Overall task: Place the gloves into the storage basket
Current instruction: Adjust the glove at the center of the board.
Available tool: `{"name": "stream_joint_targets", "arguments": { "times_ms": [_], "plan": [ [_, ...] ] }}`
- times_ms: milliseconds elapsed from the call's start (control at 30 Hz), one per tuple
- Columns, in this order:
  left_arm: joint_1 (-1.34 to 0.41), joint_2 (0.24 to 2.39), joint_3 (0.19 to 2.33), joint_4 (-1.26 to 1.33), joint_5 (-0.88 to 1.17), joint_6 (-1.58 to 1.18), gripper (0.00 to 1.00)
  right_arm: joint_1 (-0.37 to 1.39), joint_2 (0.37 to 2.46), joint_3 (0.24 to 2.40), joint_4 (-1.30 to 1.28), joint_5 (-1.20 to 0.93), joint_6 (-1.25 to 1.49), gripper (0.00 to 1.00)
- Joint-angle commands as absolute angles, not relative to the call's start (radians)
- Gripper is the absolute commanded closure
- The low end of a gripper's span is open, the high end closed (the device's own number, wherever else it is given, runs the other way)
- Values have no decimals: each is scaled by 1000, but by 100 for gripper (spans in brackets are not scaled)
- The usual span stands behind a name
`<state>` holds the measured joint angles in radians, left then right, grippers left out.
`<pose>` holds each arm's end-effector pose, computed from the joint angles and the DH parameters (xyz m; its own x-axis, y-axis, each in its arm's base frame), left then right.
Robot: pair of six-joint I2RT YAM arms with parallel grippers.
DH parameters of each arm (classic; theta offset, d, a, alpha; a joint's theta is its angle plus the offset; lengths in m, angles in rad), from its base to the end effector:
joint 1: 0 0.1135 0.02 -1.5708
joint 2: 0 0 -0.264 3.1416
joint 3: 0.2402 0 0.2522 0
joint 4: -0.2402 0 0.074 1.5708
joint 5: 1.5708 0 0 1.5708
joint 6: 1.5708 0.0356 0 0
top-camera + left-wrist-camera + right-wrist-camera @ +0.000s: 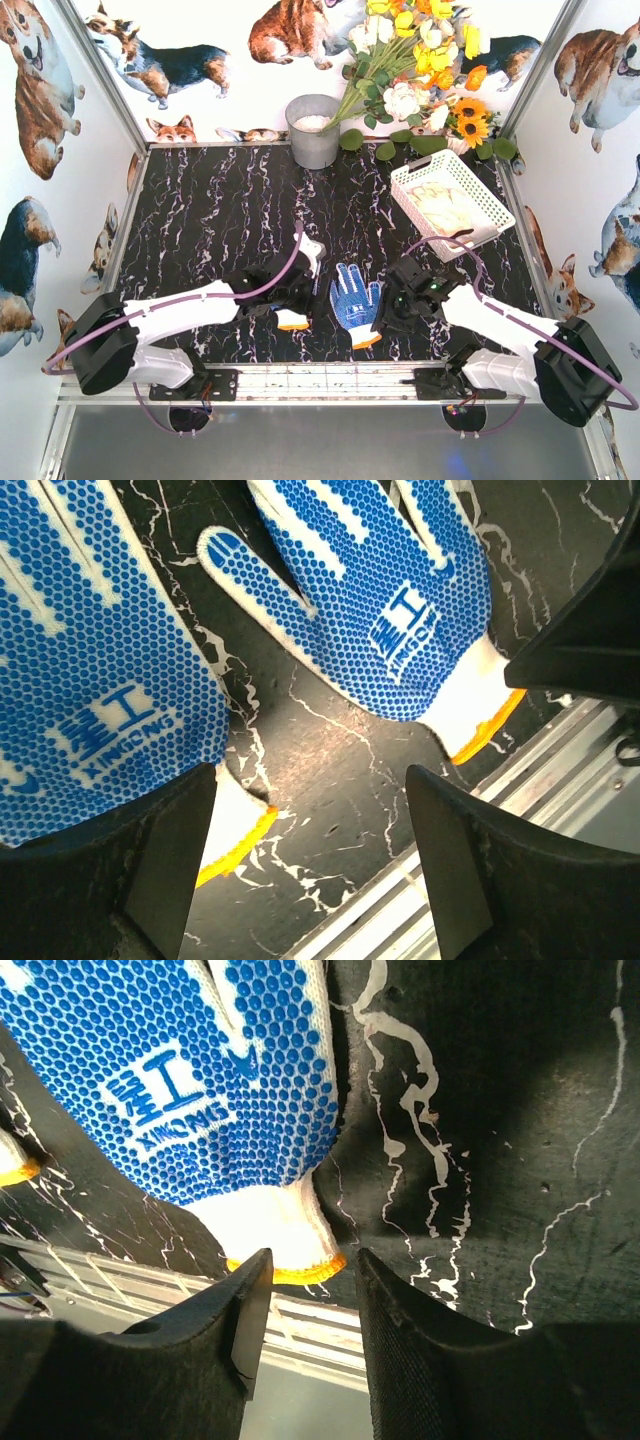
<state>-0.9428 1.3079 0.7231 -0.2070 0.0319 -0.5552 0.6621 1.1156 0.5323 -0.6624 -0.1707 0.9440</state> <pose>0.1552 -0.2157 0.2053 -0.7886 0.1894 -0.5851 0.4781 0.7871 -0.3896 0.1353 0.1131 0.1624 -0.9637 0.2608 -0.0570 0.2249 0.9082 0.3531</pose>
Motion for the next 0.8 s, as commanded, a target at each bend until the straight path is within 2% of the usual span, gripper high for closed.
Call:
{"name": "stream_joint_targets", "arguments": {
  "times_ms": [0,100,300,433,533,767],
  "plan": [
    [-982,1258,745,-230,-52,-421,30,666,1147,529,-627,-206,947,60],
    [-1015,1233,744,-197,-84,-387,30,667,1154,522,-622,-190,962,60],
    [-1125,1212,742,-137,-204,-316,29,670,1177,520,-580,-219,981,68],
    [-1181,1197,695,-23,-215,-306,28,671,1167,507,-535,-261,1015,89],
    [-1216,1197,680,26,-222,-288,27,672,1135,508,-493,-284,1059,100],
    [-1296,1252,658,64,-291,-214,19,671,1088,569,-461,-279,1113,100]
  ]
}}
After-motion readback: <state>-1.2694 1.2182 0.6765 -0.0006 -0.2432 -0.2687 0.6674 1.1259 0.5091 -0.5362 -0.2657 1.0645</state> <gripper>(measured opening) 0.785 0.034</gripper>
